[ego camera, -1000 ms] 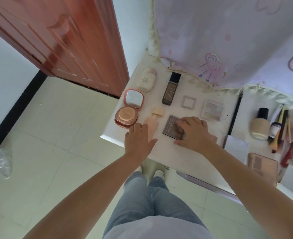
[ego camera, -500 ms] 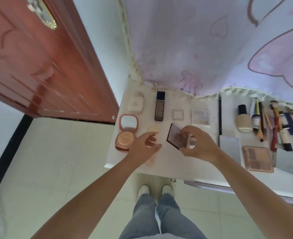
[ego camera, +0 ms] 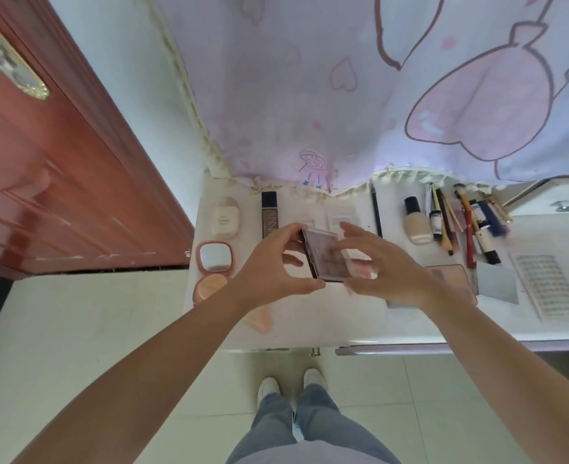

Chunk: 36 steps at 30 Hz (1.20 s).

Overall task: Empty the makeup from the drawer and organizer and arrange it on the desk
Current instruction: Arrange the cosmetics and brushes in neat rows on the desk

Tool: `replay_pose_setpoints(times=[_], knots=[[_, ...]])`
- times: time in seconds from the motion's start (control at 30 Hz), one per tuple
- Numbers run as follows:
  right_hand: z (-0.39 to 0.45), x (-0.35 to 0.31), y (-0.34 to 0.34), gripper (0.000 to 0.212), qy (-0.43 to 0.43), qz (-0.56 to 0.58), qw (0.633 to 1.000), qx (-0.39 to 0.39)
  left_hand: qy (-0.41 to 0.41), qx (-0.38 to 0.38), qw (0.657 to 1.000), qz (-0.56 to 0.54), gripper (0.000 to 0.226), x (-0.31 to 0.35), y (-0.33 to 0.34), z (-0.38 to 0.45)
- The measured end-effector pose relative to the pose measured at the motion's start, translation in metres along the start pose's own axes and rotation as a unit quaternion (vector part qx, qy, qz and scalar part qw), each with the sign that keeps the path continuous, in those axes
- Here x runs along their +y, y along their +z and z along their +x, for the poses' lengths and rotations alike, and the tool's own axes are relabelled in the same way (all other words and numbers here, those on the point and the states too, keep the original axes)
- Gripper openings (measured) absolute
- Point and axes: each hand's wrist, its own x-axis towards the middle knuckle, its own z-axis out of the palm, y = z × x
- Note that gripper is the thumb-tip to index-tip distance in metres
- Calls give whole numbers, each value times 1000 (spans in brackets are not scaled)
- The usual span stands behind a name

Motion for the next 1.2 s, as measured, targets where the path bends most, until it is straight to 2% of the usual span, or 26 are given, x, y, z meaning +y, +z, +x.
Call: replay_pose_setpoints(times=[0.13, 0.23, 0.4, 0.6, 0.83, 0.97, 1.07, 1.2], knots=[[9, 2, 6, 30, 105, 98, 990, 7, 28, 32, 991, 127, 78, 0, 6, 8], [17, 5, 11, 13, 164, 81, 983, 14, 26, 20, 985, 171, 77, -2, 10, 11], [26, 3, 15, 37, 217, 23, 976, 8, 1, 6, 985, 170, 80, -6, 11, 12], [32, 5, 23, 30, 244, 7, 970, 6, -22, -9, 989, 149, 83, -15, 13, 10], [33, 9, 22, 45, 240, 40, 969, -29, -23, -20, 987, 155, 79, -17, 6, 11], [39, 14, 26, 34, 252, 37, 967, -30, -18, -30, 986, 164, 79, -20, 8, 12], [36, 21, 17, 14, 250, 117, 960, -38, -34, -23, 991, 130, 82, -26, 5, 11], [32, 33, 4, 22, 239, 232, 940, -69, -67, -5, 994, 86, 81, -33, 5, 4]])
